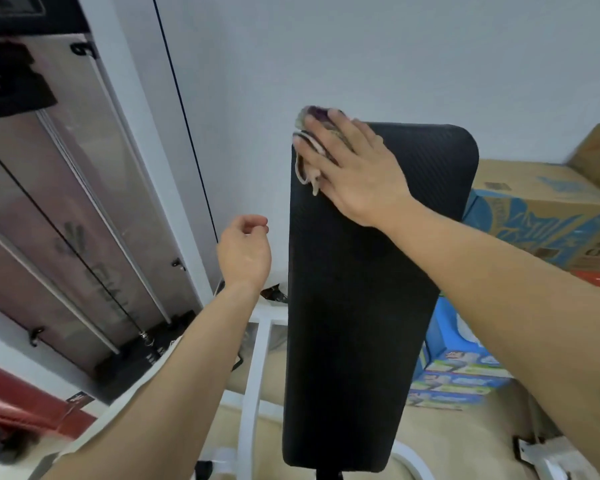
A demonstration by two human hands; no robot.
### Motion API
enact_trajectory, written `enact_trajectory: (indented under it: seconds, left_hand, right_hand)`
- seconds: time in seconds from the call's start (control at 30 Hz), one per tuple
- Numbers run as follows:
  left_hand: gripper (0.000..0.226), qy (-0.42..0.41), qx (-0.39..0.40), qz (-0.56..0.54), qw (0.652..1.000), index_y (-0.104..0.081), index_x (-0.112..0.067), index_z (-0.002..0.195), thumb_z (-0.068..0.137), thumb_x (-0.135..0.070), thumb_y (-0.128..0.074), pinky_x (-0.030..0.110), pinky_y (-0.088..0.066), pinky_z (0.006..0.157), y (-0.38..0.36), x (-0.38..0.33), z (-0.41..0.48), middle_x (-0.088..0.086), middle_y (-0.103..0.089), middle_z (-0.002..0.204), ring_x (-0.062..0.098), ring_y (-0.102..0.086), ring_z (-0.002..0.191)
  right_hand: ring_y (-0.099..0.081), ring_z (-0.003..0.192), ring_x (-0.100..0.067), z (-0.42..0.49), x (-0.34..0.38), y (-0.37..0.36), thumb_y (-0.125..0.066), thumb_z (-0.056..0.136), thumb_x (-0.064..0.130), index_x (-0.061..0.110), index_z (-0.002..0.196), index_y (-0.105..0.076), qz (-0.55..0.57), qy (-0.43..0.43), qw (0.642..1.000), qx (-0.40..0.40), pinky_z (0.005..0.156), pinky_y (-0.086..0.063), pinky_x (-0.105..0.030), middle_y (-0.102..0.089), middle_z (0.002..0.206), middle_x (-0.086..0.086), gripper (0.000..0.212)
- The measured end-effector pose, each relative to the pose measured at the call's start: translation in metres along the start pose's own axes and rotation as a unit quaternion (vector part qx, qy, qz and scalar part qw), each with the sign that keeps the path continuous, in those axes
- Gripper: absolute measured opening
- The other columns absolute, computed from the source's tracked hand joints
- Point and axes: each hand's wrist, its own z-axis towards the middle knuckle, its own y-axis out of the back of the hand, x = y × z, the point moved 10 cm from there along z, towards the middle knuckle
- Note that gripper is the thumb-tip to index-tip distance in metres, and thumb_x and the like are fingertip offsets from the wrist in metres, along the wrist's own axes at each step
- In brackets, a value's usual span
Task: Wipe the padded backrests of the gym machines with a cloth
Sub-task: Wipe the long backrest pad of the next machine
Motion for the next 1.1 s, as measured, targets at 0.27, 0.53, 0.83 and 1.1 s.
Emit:
enact_trajectory:
  seconds: [0.27,0.53,0.83,1.1]
  left_hand:
    - [0.024,-0.026,-0.035,-0.005,0.999,-0.066,-0.023,0.095,0.094,-0.006,-0.05,0.024,-0.047,0.085,0.014,-0.005,0.003,-0.013,-0.065,0.091,0.01,-0.06,0.092]
    - [0.02,-0.071,-0.045,-0.005,0.996,-0.061,-0.024,0.104,0.097,-0.01,-0.049,0.022,-0.045,0.081,0.009,-0.057,0.012,-0.011,-0.061,0.097,0.007,-0.059,0.089]
    - [0.032,-0.279,-0.027,0.144,0.949,-0.061,-0.025,0.118,0.091,-0.012,-0.049,0.03,-0.049,0.093,-0.05,-0.154,-0.007,-0.008,-0.058,0.116,0.013,-0.055,0.109]
    - [0.039,-0.295,-0.052,0.235,0.925,-0.058,-0.025,0.129,0.09,-0.023,-0.052,0.043,-0.036,0.109,-0.076,-0.162,-0.014,-0.001,-0.047,0.132,0.023,-0.043,0.123]
  right_hand:
    - [-0.028,0.147,-0.038,-0.074,0.13,-0.058,-0.042,0.1,0.031,0.011,0.146,-0.047,-0.026,0.143,0.984,0.099,0.122,-0.008,-0.051,-0.04,0.156,-0.013,0.05]
    - [-0.058,0.111,-0.034,0.059,0.035,0.008,-0.042,0.101,0.04,0.013,0.103,-0.072,-0.011,0.08,0.995,0.061,0.096,-0.041,-0.047,-0.067,0.109,-0.009,0.04]
    - [-0.053,0.078,-0.024,0.011,-0.105,0.009,-0.028,0.105,0.047,0.018,0.094,-0.062,0.132,-0.21,0.968,0.045,0.061,-0.036,-0.035,-0.047,0.084,0.005,0.046]
    - [-0.057,0.084,-0.032,-0.045,-0.155,0.016,-0.034,0.104,0.043,0.013,0.096,-0.066,0.078,-0.322,0.943,-0.009,0.06,-0.035,-0.035,-0.064,0.098,-0.007,0.045]
